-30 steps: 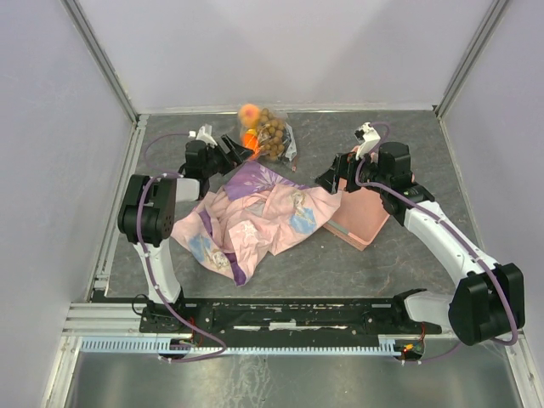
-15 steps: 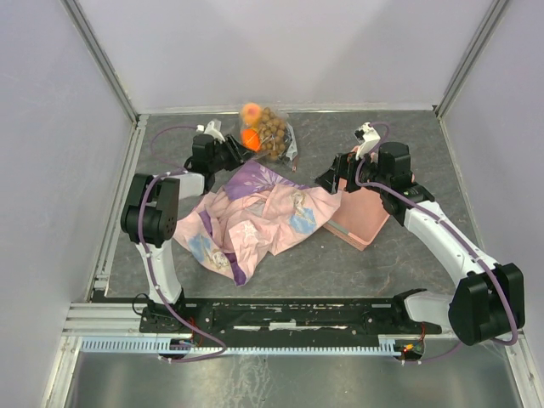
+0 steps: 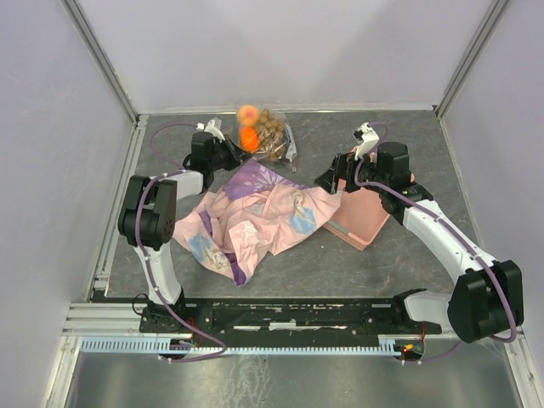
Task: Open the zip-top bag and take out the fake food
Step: Pick up the zipper food storage bag at the center of the board.
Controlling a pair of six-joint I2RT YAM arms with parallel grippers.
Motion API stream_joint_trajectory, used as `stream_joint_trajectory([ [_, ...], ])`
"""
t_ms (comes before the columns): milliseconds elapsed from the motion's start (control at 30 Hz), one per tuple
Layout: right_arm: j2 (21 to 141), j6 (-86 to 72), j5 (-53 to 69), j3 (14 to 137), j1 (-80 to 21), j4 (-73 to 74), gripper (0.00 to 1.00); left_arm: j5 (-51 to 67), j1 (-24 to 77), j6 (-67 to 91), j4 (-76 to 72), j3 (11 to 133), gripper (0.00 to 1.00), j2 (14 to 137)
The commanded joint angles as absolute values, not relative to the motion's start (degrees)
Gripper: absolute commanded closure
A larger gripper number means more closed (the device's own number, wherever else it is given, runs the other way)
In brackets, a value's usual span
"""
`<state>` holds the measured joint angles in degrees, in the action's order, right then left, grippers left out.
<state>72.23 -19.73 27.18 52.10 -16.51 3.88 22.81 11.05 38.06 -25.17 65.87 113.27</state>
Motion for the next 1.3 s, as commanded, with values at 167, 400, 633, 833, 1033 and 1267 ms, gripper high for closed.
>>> stream_joint_trajectory([
  [167,73.99,-21.24,31.16,52.7,-17.45,-3.01,0.01,25.02,9.7,37.41,-21.8,58.82,0.97,95.99],
  [400,78.42,-12.99,29.51,56.46,-23.75,-0.8,0.01,26.84,9.38,40.19,-20.75,51.42,0.97,88.15],
  [633,86.77,7.33,19.15,66.25,-39.84,16.93,0.01,28.59,9.08,39.94,-19.09,51.07,0.97,86.73],
  [833,87.64,12.46,20.83,61.46,-47.59,11.42,0.01,31.3,8.0,40.96,-18.3,54.53,0.97,87.05],
  [1033,92.25,11.37,16.84,61.66,-50.24,8.53,0.04,34.7,7.9,42.46,-18.28,57.13,0.97,87.73],
  [1267,82.41,4.25,16.41,64.21,-47.29,4.59,0.01,39.86,7.92,49.15,-23.99,59.46,0.97,88.99],
])
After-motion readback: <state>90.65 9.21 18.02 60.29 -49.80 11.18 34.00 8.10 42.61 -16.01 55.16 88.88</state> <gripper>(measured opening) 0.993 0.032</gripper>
